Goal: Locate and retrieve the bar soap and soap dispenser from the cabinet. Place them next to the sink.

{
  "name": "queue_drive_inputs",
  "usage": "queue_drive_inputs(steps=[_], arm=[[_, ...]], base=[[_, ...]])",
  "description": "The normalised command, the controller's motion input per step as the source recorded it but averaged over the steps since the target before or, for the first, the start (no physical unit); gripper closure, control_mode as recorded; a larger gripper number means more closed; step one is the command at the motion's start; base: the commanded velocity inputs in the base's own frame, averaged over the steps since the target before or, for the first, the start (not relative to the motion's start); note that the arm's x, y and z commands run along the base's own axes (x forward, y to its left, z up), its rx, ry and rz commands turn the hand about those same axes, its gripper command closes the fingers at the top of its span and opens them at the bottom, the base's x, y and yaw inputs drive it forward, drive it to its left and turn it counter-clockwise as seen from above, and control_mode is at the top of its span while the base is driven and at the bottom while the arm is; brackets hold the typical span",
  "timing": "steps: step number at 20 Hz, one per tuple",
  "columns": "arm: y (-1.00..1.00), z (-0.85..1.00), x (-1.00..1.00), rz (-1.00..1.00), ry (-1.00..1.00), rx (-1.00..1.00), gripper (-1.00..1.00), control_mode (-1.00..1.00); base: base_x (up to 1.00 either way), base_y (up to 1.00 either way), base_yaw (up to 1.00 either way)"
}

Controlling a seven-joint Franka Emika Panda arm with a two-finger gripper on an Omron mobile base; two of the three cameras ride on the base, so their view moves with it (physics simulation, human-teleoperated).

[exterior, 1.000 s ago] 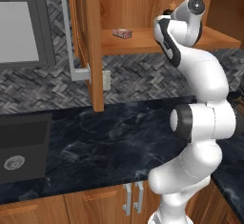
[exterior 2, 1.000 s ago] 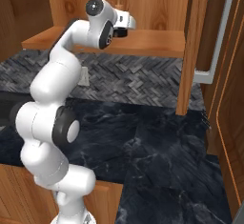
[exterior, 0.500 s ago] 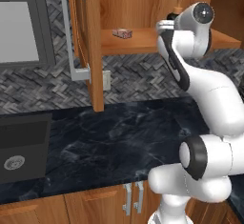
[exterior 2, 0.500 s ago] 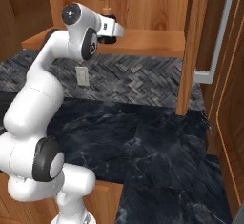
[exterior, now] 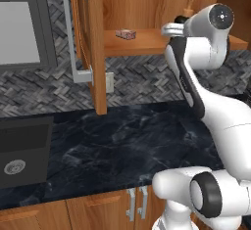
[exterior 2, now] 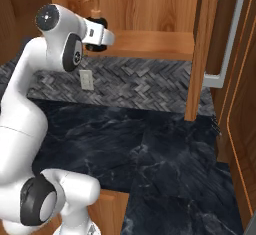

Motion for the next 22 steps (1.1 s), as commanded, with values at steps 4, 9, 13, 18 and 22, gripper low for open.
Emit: queue_drive_inputs(steps=[4,9,13,18,22], arm=[[0.04,-0.22,-0.84,0.19,-0.01,0.0,1.0,-1.0],[0.06,-0.4,-0.59,0.36,-0.02,-0.04,1.0,-1.0],[0.12,-0.45,-0.49,0.35,-0.04,-0.11,1.0,-1.0],[0.03,-0.52,-0.43,0.3,-0.06,-0.08,1.0,-1.0],[0.19,-0.33,0.03,0.14,-0.05,-0.01,1.0,-1.0]], base=[[0.0,0.0,0.0],[0.0,0.0,0.0],[0.0,0.0,0.0],[0.0,0.0,0.0],[0.0,0.0,0.0]])
